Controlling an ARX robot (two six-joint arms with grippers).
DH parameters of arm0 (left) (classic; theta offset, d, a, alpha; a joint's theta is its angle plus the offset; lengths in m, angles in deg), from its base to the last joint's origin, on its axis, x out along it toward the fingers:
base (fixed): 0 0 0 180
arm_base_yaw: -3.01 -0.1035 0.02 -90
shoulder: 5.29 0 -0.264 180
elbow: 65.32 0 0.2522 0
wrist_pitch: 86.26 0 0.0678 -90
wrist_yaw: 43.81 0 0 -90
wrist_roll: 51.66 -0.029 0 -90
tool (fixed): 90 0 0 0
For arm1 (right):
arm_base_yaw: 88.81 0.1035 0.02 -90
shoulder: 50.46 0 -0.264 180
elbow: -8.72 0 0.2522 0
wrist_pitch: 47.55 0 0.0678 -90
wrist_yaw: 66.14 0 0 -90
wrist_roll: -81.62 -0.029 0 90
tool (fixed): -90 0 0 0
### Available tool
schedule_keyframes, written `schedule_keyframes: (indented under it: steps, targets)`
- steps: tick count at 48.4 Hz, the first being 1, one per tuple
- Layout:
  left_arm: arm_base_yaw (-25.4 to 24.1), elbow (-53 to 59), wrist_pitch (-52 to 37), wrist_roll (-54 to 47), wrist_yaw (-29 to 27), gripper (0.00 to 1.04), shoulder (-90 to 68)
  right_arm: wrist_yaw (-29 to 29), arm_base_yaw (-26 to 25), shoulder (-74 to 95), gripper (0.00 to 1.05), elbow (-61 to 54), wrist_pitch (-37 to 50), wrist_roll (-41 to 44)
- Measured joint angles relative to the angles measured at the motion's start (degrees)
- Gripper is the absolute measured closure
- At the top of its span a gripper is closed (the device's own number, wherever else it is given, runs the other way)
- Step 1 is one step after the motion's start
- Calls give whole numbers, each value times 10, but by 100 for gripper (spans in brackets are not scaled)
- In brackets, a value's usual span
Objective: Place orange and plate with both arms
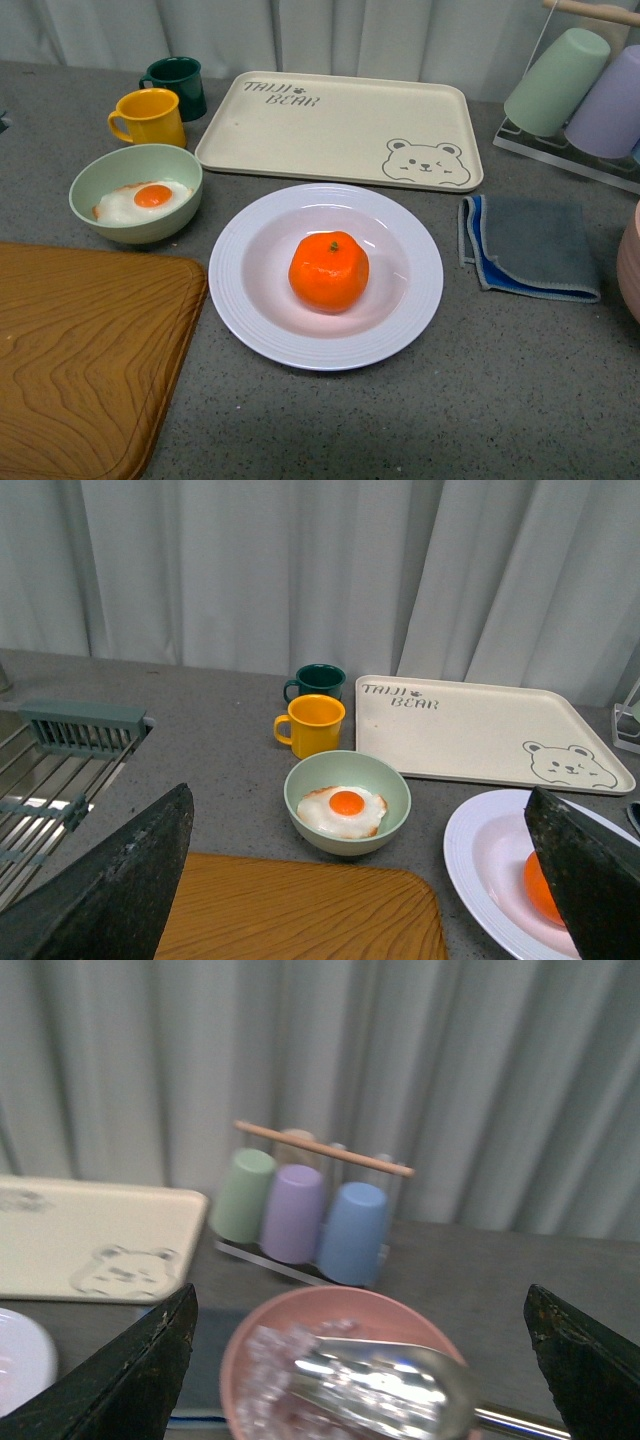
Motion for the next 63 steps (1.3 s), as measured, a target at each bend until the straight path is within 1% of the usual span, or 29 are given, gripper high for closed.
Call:
schedule_keyframes:
  steps: [1, 3, 6, 10, 14, 17, 20, 23, 25, 26, 31, 35, 39, 47, 49, 51, 58, 63]
  targets:
    - [0, 0, 0, 0, 0, 7, 0, -17, 2, 9, 9, 0, 3, 17]
    - [0, 0, 0, 0, 0, 7, 0, -24, 2, 26, 9, 0, 8, 34]
    - [0, 0, 0, 0, 0, 7, 0, -17, 2, 77, 9, 1, 43, 46]
    - [0, 0, 0, 0, 0, 7, 0, 2, 6, 163, 9, 17, 92, 33]
    - [0, 0, 0, 0, 0, 7, 0, 14, 21, 279, 9, 45, 151, 0]
    - [0, 0, 0, 0, 0, 7, 0, 33, 42, 407, 9, 80, 202, -57]
    - [0, 0, 0, 0, 0, 7, 0, 46, 54, 475, 9, 103, 214, -95]
    - [0, 0, 0, 0, 0, 7, 0, 82, 76, 576, 9, 136, 223, -160]
    - [0, 0, 0, 0, 0, 7, 0, 101, 85, 623, 9, 153, 223, -194]
    - [0, 0, 0, 0, 0, 7, 0, 101, 85, 628, 9, 155, 223, -198]
    - [0, 0, 0, 0, 0, 7, 0, 174, 99, 741, 9, 203, 222, -295]
    - [0, 0, 0, 0, 0, 7, 0, 224, 99, 821, 9, 242, 216, -362]
    - [0, 0, 0, 0, 0, 7, 0, 255, 95, 862, 9, 259, 212, -392]
    - [0, 0, 0, 0, 0, 7, 0, 336, 84, 949, 9, 293, 206, -444]
    - [0, 0, 0, 0, 0, 7, 0, 364, 81, 976, 9, 304, 205, -466]
    - [0, 0, 0, 0, 0, 7, 0, 379, 78, 1000, 9, 318, 196, -478]
    - [0, 0, 0, 0, 0, 7, 0, 402, 74, 1059, 9, 356, 168, -495]
    - [0, 0, 0, 0, 0, 7, 0, 409, 75, 1085, 9, 381, 152, -497]
